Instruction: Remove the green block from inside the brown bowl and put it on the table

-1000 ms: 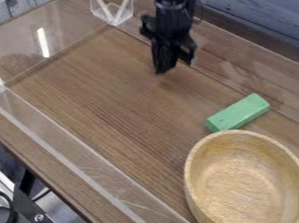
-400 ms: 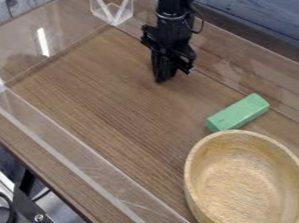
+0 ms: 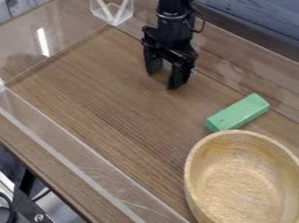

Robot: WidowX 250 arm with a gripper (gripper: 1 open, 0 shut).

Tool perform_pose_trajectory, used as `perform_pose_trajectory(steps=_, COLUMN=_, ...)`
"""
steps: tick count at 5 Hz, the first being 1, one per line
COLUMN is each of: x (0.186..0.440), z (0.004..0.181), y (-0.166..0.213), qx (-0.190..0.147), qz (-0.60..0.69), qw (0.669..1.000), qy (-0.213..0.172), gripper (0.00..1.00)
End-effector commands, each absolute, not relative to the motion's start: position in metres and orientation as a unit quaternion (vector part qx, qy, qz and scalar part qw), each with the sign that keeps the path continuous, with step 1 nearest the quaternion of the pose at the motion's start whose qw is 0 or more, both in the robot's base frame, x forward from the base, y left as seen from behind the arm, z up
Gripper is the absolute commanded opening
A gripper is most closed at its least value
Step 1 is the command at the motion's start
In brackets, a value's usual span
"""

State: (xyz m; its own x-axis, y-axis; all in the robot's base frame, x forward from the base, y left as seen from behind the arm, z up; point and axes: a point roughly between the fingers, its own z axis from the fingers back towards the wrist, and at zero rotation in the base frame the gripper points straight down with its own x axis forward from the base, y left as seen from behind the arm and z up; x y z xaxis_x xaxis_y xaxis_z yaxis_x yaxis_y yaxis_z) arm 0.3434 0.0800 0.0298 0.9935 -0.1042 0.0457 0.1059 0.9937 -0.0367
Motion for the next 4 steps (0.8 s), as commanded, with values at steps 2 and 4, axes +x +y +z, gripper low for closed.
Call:
perform_pose_trajectory(steps=2, x=0.345, z=0.128, y=0.091, qx=-0.013, qz=-0.029, qw=0.992, qy=-0.125, gripper=1.00)
perform_pose_trajectory(steps=4, x=0.348, z=0.143, y=0.107, qx=-0.022, qz=-0.002, qw=0.990, qy=-0.138, gripper=1.00)
